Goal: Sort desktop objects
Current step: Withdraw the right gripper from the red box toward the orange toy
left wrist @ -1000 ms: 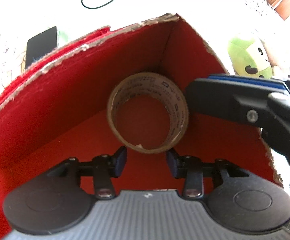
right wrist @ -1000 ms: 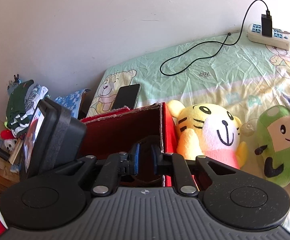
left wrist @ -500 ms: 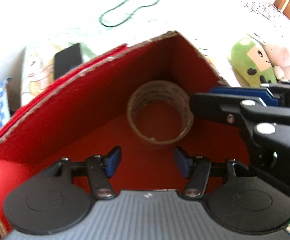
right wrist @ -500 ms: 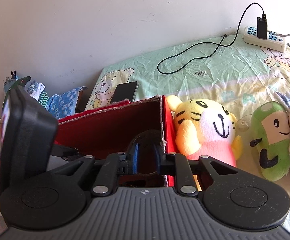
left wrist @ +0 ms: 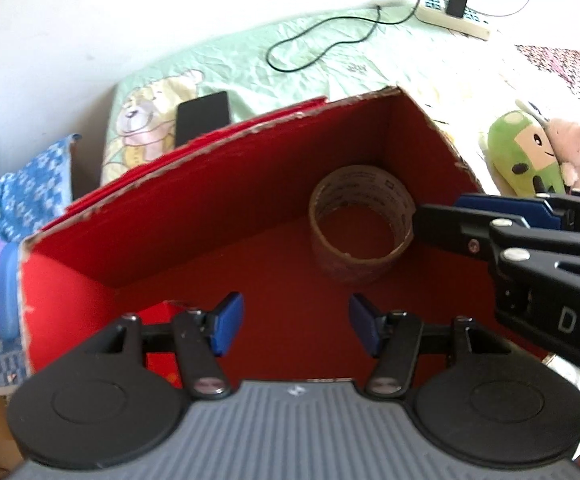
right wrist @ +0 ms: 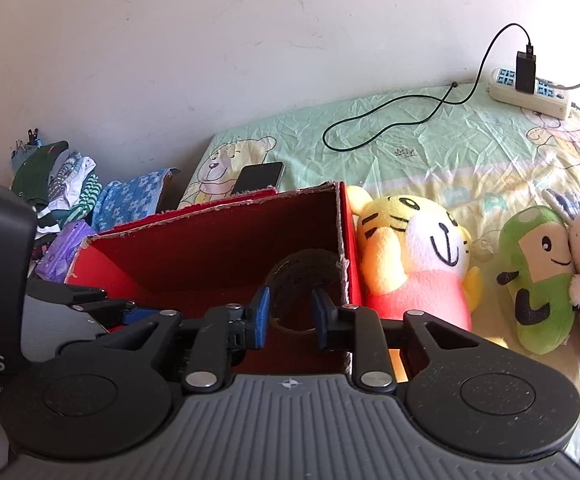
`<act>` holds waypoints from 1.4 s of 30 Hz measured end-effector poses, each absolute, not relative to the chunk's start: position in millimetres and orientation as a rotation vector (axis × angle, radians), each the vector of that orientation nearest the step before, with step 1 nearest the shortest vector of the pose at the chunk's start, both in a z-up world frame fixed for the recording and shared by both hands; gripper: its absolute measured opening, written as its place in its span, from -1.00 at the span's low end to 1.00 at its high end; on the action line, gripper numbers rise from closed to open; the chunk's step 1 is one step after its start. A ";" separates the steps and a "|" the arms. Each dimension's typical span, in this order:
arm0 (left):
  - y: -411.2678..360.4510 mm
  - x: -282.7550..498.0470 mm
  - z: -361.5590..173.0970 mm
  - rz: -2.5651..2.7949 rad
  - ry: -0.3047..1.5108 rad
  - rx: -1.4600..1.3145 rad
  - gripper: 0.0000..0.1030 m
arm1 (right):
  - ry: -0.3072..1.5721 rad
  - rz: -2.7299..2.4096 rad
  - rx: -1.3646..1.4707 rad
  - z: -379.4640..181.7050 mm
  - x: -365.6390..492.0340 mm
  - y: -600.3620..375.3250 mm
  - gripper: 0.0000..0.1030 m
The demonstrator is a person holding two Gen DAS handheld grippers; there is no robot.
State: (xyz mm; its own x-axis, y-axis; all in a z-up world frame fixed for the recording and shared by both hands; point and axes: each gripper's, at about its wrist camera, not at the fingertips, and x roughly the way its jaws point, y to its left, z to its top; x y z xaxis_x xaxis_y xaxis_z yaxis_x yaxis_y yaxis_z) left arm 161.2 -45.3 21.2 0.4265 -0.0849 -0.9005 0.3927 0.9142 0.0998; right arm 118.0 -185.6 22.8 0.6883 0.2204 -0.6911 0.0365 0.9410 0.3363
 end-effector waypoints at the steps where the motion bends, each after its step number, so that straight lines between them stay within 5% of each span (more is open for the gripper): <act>1: -44.0 155.6 24.8 -0.293 1.086 0.321 0.26 | 0.808 0.106 0.339 23.2 117.1 -185.1 -0.41; 12: -29.6 125.8 42.0 -0.168 1.061 0.243 0.58 | 0.770 0.186 0.311 29.6 105.2 -176.2 -0.39; 42: -32.2 56.1 75.2 0.059 0.965 0.118 0.71 | 0.654 0.334 0.250 43.9 50.3 -205.2 -0.12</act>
